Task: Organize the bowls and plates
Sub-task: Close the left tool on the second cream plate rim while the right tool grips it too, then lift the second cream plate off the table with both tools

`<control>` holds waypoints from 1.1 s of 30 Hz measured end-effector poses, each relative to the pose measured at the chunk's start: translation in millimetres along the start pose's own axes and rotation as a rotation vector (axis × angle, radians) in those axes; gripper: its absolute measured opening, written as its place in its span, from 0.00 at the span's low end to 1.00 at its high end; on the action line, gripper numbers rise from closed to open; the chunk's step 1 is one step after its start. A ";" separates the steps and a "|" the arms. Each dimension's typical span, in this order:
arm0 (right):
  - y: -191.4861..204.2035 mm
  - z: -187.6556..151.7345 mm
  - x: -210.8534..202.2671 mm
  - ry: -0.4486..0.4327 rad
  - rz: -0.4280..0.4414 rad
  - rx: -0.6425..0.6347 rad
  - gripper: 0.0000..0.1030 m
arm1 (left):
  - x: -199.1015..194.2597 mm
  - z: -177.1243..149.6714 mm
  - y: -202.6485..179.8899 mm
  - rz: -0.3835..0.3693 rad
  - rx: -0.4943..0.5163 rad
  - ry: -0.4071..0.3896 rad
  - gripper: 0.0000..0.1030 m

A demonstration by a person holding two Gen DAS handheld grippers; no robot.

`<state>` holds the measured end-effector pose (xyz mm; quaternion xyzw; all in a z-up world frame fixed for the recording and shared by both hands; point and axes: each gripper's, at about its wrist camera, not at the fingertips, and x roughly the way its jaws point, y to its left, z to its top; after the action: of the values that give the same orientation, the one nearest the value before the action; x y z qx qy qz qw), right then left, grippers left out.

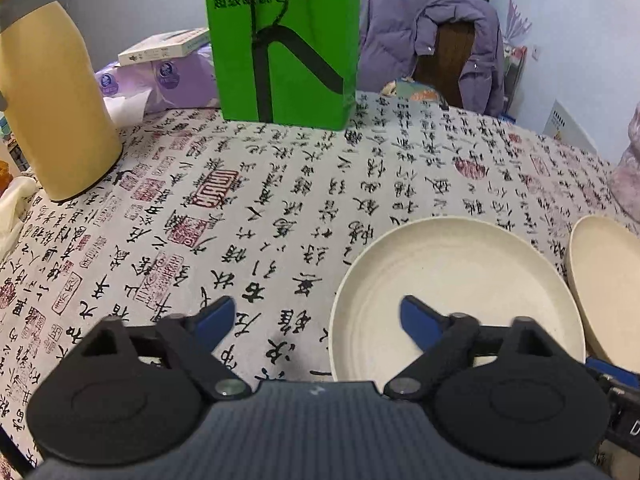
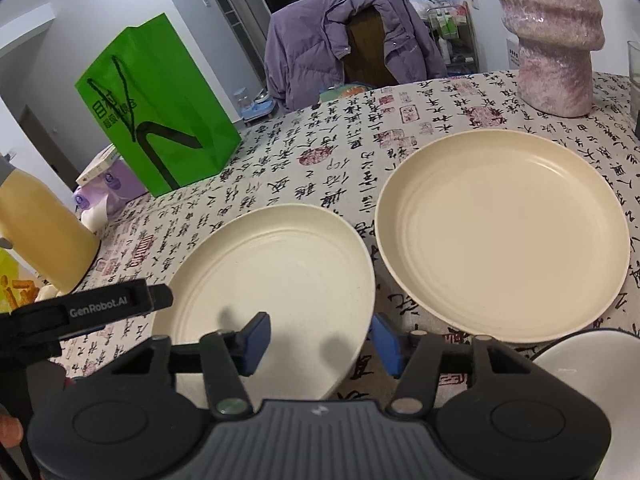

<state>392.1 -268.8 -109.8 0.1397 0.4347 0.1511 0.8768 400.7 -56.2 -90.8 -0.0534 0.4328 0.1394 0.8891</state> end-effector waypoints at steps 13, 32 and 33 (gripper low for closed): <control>-0.1 -4.9 10.6 0.003 -0.027 -0.010 0.33 | 19.4 -4.1 -5.8 -0.039 0.020 0.118 0.18; 2.0 -9.3 15.8 0.010 -0.048 -0.037 0.18 | 18.4 -6.2 -11.3 0.010 0.063 0.086 0.18; 1.2 -9.0 16.1 0.009 -0.045 -0.034 0.15 | 18.4 -6.4 -11.5 0.016 0.067 0.082 0.18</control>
<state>394.0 -260.5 -126.2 0.1144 0.4392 0.1391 0.8802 410.0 -64.9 -109.5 -0.0261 0.4736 0.1295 0.8707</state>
